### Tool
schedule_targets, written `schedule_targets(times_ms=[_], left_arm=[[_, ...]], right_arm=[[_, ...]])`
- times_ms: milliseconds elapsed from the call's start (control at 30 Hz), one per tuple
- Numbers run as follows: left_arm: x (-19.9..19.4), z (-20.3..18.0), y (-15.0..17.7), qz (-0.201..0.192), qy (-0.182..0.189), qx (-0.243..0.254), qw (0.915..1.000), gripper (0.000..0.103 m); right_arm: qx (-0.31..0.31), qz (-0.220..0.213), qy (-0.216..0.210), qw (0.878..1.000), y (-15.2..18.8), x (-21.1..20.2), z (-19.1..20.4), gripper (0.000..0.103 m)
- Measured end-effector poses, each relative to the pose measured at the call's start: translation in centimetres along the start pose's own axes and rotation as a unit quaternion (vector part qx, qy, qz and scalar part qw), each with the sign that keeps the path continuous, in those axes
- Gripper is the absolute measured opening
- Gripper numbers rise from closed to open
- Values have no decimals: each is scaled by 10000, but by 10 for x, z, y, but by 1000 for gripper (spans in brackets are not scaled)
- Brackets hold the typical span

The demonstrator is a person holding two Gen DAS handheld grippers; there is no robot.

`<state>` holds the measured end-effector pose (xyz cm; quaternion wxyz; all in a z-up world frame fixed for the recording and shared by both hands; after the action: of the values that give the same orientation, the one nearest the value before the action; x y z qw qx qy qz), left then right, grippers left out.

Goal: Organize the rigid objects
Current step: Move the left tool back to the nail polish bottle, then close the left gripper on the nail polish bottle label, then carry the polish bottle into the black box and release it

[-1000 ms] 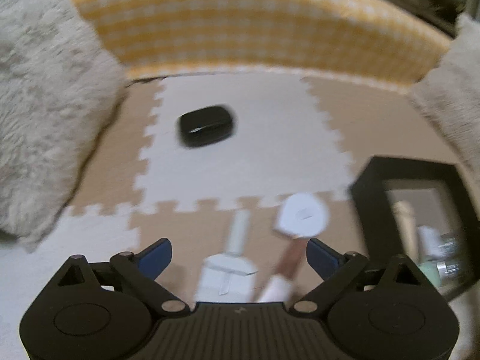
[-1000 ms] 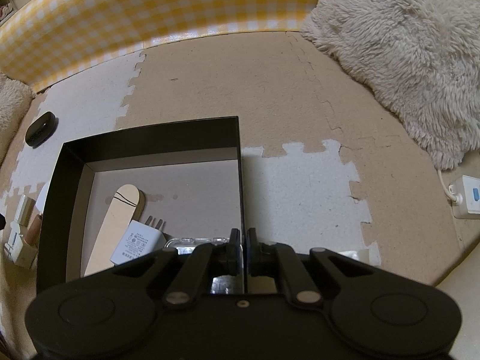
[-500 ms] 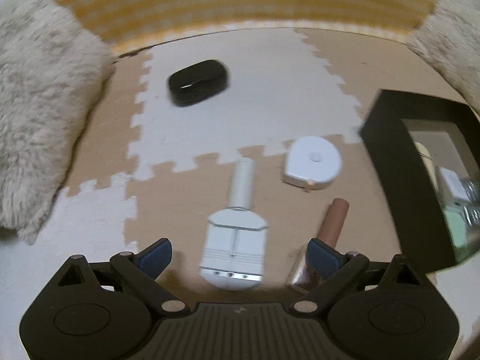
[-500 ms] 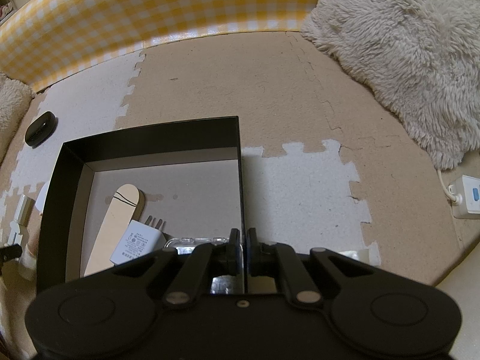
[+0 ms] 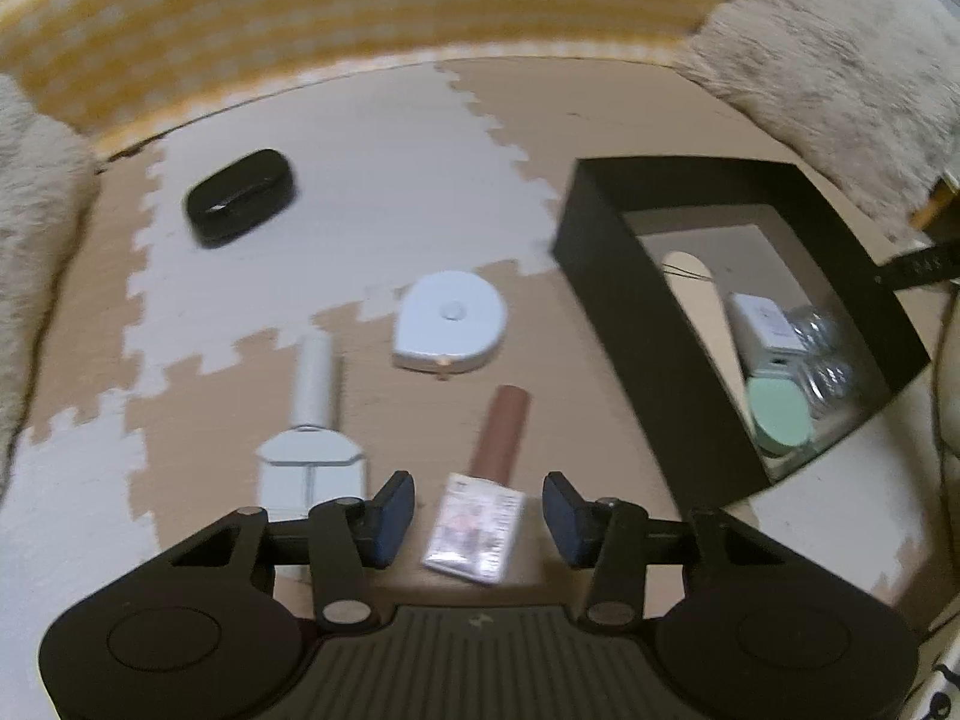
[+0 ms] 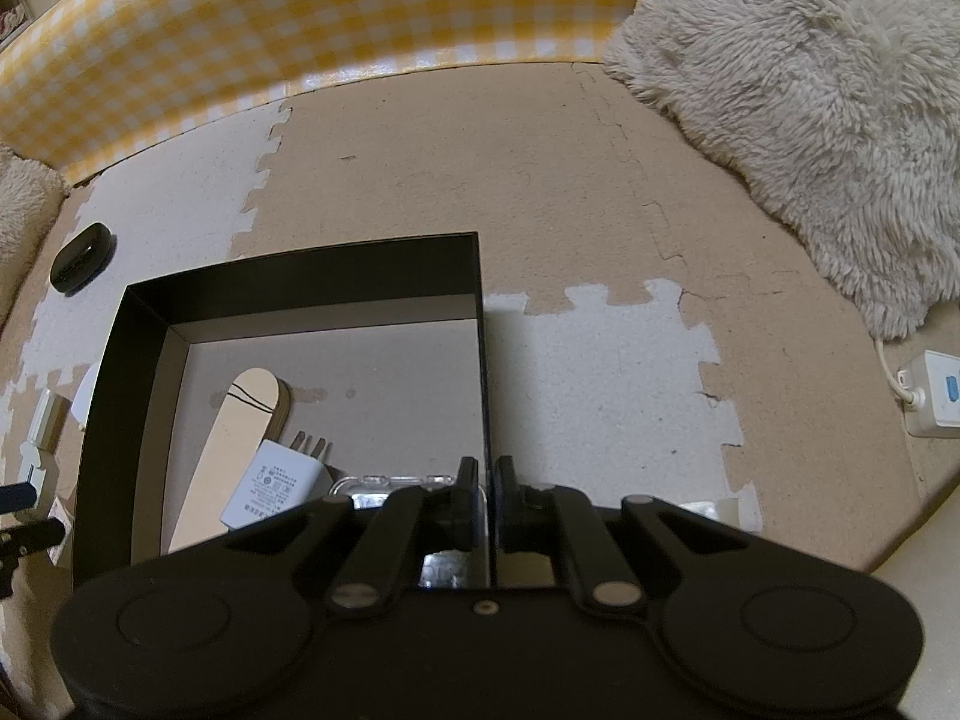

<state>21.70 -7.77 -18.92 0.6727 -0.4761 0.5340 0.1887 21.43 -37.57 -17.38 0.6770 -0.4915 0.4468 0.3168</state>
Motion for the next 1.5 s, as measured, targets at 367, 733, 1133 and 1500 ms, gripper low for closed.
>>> schedule_targets(times_ms=[367,733,1133,1500], left_arm=[[11,-7,8,212,145,53,9997,41],[22,-1,5,85,-134,-304,9994,33],[-11,9,-18,-759,241,-1166,9900,32],[-43,-34,-59,-1471,927,-1050,9792,32]], right_arm=[[-11,1,-1,10000,0,0,0,6],[-22,2,10,10000,0,0,0,6],[-2,6,-11,10000,0,-1,-1,6],[-11,7,-5,10000,0,-1,-1,6]])
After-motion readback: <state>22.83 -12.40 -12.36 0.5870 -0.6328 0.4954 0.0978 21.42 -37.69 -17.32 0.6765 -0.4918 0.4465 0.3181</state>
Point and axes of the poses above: each gripper's, at about its wrist camera, not at the fingertips, and x roughly the way its jaws point, z to its left, y to its underside, the point moved 6 cm from there along x, roughly the way its jaws point, and after that the axes turned 7 degrees about x, right-handed, at the moved point
